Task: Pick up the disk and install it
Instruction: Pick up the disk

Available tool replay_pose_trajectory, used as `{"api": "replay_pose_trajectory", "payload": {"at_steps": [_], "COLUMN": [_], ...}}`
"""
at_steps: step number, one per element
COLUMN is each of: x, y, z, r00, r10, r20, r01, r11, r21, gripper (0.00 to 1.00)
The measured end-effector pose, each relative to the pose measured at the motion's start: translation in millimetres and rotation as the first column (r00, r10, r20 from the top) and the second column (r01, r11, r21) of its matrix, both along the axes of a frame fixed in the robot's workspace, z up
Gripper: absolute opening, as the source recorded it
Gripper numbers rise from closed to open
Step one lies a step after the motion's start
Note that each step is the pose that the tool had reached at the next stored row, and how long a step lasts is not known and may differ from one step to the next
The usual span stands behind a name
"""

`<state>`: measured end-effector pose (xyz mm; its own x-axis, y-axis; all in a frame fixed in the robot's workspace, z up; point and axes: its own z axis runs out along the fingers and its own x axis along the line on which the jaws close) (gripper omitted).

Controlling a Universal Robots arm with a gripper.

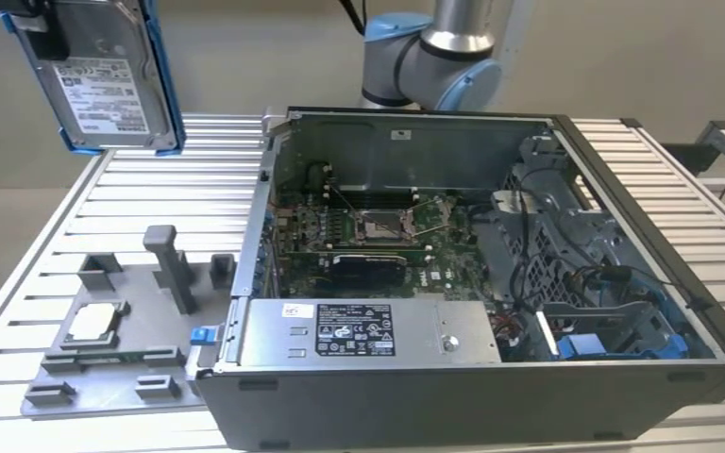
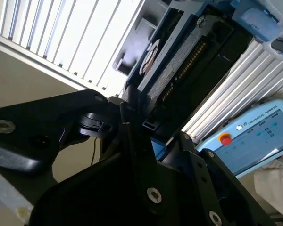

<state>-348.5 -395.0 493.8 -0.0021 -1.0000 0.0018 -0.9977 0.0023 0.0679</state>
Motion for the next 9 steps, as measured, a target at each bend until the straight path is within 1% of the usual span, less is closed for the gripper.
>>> {"api": "replay_pose_trajectory", "payload": {"at_steps": [9], "x": [41.2], "y": [-0.2], "z": [0.0], "r00": [0.9999], "r10": [0.0], "r20": [-0.0144], "r01": [0.0], "r11": [1.0], "r21": [-0.0001], "gripper": [0.0]}}
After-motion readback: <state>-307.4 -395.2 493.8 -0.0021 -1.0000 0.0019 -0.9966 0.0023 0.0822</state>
